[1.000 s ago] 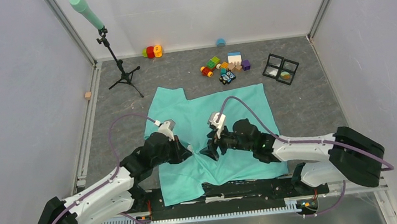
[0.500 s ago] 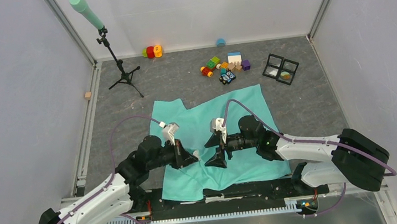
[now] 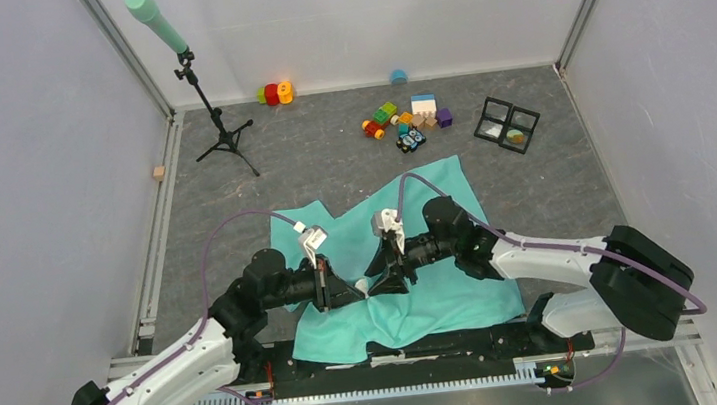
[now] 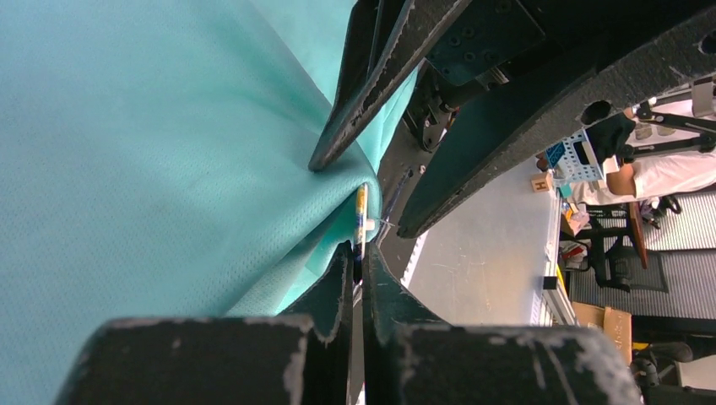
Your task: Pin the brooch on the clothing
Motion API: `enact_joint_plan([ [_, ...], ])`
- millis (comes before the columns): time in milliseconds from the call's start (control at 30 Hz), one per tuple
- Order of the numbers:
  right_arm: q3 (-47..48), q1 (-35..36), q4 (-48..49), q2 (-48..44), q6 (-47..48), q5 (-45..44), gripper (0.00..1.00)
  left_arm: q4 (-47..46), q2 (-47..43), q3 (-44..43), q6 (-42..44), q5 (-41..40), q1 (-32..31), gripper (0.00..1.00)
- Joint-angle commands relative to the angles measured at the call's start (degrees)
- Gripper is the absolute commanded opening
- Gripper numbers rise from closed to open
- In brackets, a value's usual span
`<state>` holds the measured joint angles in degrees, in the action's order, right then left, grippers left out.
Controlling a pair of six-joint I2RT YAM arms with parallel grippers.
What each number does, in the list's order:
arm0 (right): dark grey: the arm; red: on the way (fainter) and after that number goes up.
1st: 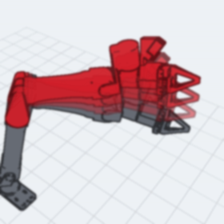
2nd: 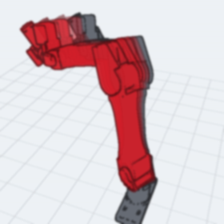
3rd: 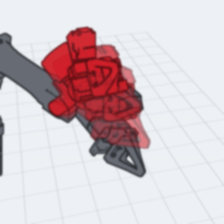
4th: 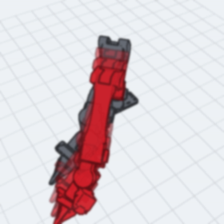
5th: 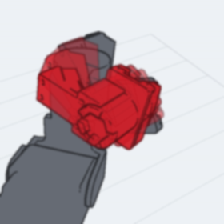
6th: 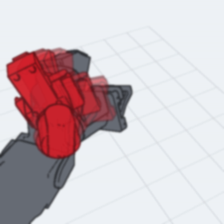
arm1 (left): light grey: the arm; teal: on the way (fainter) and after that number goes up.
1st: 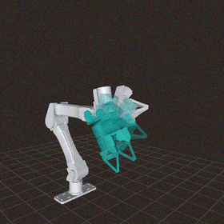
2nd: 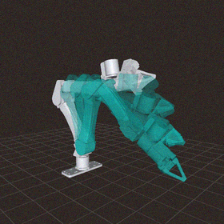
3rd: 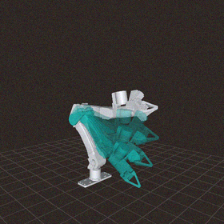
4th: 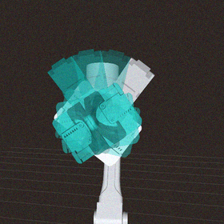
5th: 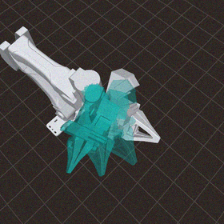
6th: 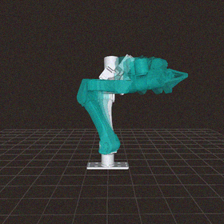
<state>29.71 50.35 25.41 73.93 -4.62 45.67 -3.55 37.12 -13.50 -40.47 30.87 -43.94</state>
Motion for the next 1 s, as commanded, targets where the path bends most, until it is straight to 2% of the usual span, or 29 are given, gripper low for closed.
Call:
enact_joint_plan([
  [0,3.42,-0.16,1.25,2.22,-1.26,4.67,0.48,-4.45,-0.08,0.23,0.82,2.92,0.09,0.02],
  [267,3.01,-0.12,1.88,3.66,-2.41,5.39,0.32,-4.44,-0.35,0.14,0.76,3.03,0.09,0.02],
  [500,3.39,-0.09,4.38,5.92,-6.20,6.40,0.22,-5.23,0.22,0.28,0.55,3.73,0.09,0.02],
  [967,7.89,1.20,-0.95,12.11,-7.97,1.05,0.12,-5.59,0.87,0.13,0.45,4.02,0.09,0.02],
])
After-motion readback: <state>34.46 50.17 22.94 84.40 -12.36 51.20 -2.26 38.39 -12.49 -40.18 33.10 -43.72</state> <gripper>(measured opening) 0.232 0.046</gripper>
